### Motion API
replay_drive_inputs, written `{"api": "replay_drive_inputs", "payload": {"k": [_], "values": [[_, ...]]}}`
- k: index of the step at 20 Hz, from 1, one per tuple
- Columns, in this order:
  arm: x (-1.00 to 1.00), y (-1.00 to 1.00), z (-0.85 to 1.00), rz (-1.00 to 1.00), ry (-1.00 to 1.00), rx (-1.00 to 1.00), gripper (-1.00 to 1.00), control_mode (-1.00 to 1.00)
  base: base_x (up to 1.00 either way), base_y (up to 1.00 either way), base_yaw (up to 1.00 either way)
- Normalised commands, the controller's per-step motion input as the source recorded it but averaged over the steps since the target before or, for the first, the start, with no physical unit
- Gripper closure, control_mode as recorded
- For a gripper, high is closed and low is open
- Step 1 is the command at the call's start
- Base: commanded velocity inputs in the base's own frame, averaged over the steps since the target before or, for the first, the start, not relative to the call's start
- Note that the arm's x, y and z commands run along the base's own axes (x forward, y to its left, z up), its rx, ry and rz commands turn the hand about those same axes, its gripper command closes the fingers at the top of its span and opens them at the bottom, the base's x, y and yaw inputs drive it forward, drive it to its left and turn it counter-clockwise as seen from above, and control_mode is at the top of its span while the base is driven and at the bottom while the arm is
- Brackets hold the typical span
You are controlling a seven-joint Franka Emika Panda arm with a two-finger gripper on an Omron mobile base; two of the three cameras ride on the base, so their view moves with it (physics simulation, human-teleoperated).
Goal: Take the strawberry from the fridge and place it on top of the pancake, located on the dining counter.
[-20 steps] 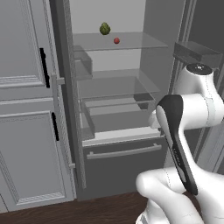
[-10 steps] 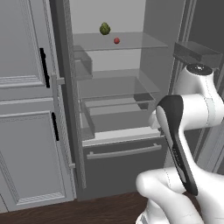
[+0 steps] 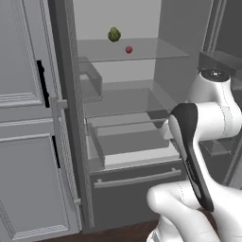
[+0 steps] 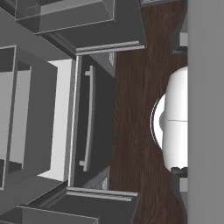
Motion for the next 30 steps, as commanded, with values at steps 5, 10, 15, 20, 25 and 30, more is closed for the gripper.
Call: {"api": "replay_drive_inputs", "payload": {"k": [5,10,15,20,25,30], "values": [[0.0,0.0,0.0,0.0,0.0,0.0,-1.0,1.0,0.59,-0.09,-0.05],[0.0,0.0,0.0,0.0,0.0,0.0,-1.0,1.0,0.6,0.0,-0.01],[0.0,0.0,0.0,0.0,0.0,0.0,-1.0,1.0,0.56,-0.04,0.0],[0.0,0.0,0.0,0.0,0.0,0.0,-1.0,1.0,0.47,-0.04,0.0],[0.0,0.0,0.0,0.0,0.0,0.0,-1.0,1.0,0.37,-0.02,0.0],[0.0,0.0,0.0,0.0,0.0,0.0,-1.0,1.0,0.41,0.0,0.0]]}}
